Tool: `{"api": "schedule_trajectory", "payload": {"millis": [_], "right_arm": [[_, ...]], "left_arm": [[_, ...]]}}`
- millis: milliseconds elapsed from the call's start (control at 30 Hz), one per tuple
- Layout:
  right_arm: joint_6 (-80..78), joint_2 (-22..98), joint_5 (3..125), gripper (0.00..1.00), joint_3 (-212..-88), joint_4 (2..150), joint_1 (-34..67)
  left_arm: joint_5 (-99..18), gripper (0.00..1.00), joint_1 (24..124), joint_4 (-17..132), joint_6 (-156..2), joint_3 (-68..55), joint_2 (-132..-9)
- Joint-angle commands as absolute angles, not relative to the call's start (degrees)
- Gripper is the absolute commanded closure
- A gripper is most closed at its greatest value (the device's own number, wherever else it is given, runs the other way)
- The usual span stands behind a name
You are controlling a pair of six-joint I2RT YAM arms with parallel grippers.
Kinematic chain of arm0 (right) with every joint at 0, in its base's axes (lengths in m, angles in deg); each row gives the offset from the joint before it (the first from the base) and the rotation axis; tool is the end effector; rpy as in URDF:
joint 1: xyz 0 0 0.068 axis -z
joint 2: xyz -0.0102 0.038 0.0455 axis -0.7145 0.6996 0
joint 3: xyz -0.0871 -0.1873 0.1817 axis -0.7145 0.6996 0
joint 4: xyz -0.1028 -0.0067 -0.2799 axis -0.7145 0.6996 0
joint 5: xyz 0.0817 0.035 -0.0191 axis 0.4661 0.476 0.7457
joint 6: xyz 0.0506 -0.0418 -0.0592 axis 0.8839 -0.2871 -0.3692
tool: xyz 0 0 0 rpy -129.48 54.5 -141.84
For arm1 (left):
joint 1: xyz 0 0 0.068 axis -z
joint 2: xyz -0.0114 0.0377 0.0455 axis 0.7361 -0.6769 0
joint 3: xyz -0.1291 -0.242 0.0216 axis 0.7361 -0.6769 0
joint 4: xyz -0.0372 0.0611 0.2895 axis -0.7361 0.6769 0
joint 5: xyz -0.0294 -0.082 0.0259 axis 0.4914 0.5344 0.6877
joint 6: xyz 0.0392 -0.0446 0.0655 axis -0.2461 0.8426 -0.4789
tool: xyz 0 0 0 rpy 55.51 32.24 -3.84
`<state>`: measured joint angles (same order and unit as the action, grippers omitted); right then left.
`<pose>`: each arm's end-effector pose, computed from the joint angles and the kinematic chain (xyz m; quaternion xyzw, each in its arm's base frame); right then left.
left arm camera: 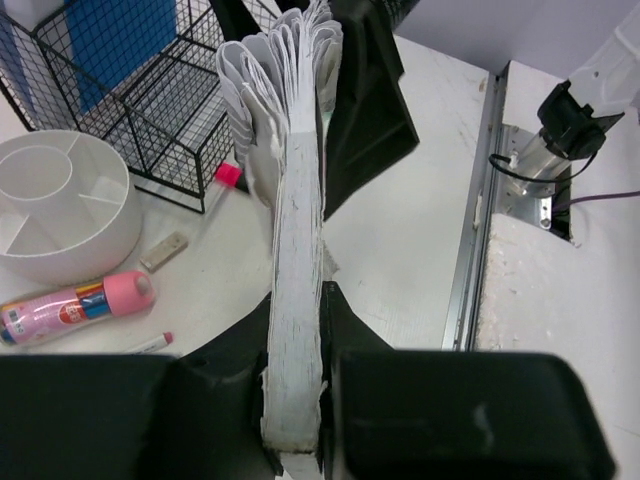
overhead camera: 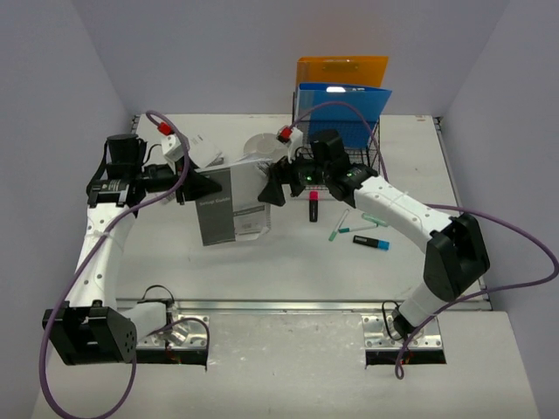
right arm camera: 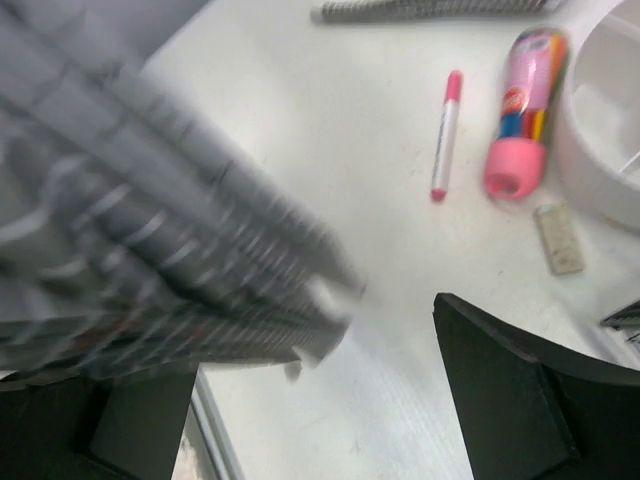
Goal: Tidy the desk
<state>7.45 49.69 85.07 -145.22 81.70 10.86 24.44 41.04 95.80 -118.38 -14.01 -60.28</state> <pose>0.3440 0.2845 0.2633 -0.2665 0.7965 0.4037 0.3627 0.2755 -0.0450 0.3563 0.4054 0.6497 -0.3961 0.5066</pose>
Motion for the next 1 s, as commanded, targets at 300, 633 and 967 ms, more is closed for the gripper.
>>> {"api": "schedule_trajectory", "payload": {"millis": [300, 633, 967], "right_arm": [[28.3, 50.9, 109.3, 0.06, -143.3, 40.1, 15.4], [19.3, 49.7, 111.1, 0.80, -144.5, 50.5, 14.2], [0.3, 40.6, 86.9, 1.00, -150.4, 75.0, 14.5]], "left_arm": [[28.3, 1.00, 41.9, 84.3, -107.2, -14.6, -60.6], [24.3, 1.00, 43.1, 77.9, -101.6, -14.3, -59.5], [-11.4, 1.00, 63.8, 66.1, -97.0, -13.3, -56.7]]}}
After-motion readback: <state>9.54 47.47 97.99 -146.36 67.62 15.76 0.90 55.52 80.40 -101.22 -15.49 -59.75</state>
